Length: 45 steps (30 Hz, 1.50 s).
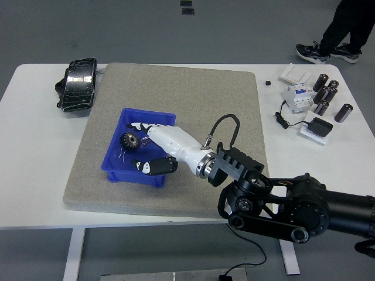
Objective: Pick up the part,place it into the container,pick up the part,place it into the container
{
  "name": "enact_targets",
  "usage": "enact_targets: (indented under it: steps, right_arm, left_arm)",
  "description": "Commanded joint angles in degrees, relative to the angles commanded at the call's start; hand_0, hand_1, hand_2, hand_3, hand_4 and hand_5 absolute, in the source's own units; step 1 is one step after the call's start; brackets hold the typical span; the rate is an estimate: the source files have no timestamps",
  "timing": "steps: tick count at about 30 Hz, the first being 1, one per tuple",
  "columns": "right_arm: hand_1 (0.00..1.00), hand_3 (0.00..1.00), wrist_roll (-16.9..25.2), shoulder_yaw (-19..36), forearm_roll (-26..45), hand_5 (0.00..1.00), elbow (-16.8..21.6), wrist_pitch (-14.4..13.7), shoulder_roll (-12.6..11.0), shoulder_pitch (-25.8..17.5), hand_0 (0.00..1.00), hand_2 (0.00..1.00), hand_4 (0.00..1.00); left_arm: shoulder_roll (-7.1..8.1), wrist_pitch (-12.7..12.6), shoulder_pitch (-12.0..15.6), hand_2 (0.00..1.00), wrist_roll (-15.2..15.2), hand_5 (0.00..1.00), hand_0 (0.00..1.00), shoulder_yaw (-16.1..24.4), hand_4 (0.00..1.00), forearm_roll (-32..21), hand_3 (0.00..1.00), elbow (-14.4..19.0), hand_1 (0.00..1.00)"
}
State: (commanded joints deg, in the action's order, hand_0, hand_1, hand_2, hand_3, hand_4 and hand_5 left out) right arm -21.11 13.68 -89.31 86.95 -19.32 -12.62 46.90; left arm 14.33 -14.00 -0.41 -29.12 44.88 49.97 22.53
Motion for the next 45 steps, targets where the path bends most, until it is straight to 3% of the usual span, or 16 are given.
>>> enact_targets:
  steps: [9,10,15,16,21,22,35,45]
  right_arm:
    - [0.911,0.927,-0.3,2.2,-1.9,0.342,-1.2,-1.8,-0.9,-0.7,0.899,0.924,0.610]
    - [0.822,0.849,-0.5,2.5,-2.3,0.343,-1.5,-1.9,-1.1,-0.8,0.815,0.845,0.620]
    - [0.822,0.849,-2.3,3.4,-5.9,0.343,-4.5,-0.8,-2.2,-1.7,0.815,0.845,0.620]
    - [0.678,0.776,-2.7,3.4,-6.6,0.378,-5.0,-0.4,-2.5,-1.9,0.602,0.760,0.651]
    - [0.678,0.776,-4.3,2.3,-9.7,0.378,-7.4,1.7,-3.4,-2.9,0.602,0.760,0.651]
    - [0.631,0.758,-4.6,2.1,-10.2,0.376,-7.9,2.2,-3.5,-3.1,0.505,0.745,0.655]
    - [0.596,0.741,-4.7,0.5,-10.9,0.377,-12.4,3.7,-5.0,-4.7,0.460,0.733,0.659]
    - [0.589,0.736,-4.7,0.0,-11.4,0.376,-13.3,4.1,-6.6,-5.2,0.457,0.727,0.659]
  left_arm:
    - [-0.12,0.0,-0.1,0.622,0.2,0.530,0.670,-0.1,0.735,-0.2,0.586,-0.1,0.645]
    - [-0.14,0.0,-0.1,0.621,0.2,0.525,0.670,-0.2,0.735,-0.3,0.585,-0.1,0.645]
    - [-0.19,-0.1,-0.1,0.621,0.3,0.525,0.670,-0.3,0.735,-0.5,0.585,-0.1,0.645]
    - [-0.18,-0.1,-0.1,0.622,0.3,0.525,0.670,-0.4,0.734,-0.6,0.586,-0.1,0.645]
    - [-0.22,-0.2,-0.1,0.622,0.4,0.525,0.670,-0.5,0.734,-0.7,0.586,-0.1,0.645]
    - [-0.22,-0.2,-0.1,0.622,0.4,0.523,0.670,-0.5,0.734,-0.8,0.581,-0.1,0.645]
    - [-0.26,-0.3,-0.1,0.621,0.6,0.521,0.670,-0.6,0.733,-1.0,0.579,-0.1,0.644]
    - [-0.30,-0.4,-0.2,0.621,0.8,0.521,0.670,-0.7,0.732,-1.2,0.578,-0.1,0.645]
